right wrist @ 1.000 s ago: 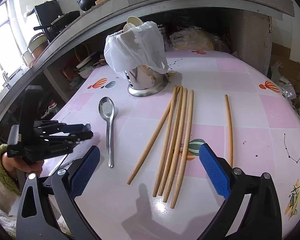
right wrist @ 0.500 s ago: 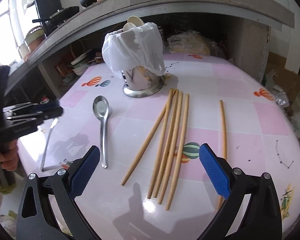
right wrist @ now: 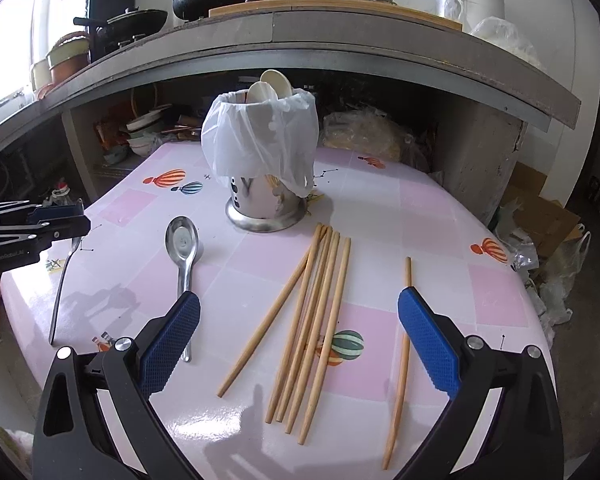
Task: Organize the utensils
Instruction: 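Close the left tool on the small steel spoon handle and lift it, then grasp the large steel serving spoon with the right tool while the left tool holds the small spoon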
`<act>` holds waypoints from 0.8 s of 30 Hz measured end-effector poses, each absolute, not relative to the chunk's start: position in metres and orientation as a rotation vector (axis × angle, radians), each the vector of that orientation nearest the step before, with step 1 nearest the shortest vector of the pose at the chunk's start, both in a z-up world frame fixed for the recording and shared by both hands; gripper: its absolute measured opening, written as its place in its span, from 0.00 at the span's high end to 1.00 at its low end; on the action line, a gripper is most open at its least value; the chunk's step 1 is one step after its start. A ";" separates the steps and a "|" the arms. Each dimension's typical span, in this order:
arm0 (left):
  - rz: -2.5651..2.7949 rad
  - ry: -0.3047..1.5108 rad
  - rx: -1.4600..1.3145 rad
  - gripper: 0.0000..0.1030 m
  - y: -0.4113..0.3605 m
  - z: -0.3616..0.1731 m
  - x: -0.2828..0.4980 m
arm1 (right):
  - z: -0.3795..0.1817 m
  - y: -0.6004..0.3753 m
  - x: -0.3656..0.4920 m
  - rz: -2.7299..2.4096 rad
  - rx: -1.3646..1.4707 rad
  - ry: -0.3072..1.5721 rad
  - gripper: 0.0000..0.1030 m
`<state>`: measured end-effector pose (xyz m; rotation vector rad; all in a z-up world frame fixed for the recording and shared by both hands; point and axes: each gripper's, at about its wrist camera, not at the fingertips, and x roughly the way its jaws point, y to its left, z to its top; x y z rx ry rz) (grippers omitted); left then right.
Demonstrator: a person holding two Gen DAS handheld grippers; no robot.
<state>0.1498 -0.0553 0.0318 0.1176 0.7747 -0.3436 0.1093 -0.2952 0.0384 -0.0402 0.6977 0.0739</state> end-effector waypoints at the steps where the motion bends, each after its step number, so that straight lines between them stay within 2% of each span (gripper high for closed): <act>1: -0.344 0.772 0.113 0.66 -0.054 0.032 0.149 | 0.041 -0.295 0.109 0.069 -0.039 0.689 0.06; 9: -0.332 0.735 0.085 0.66 -0.041 0.043 0.144 | 0.058 -0.293 0.113 -0.019 -0.106 0.614 0.06; 15: -0.301 0.696 0.057 0.66 -0.027 0.057 0.140 | 0.068 -0.292 0.122 0.096 -0.028 0.577 0.06; 24: -0.239 0.642 0.017 0.66 -0.002 0.073 0.134 | 0.057 -0.237 0.170 0.372 -0.002 0.668 0.06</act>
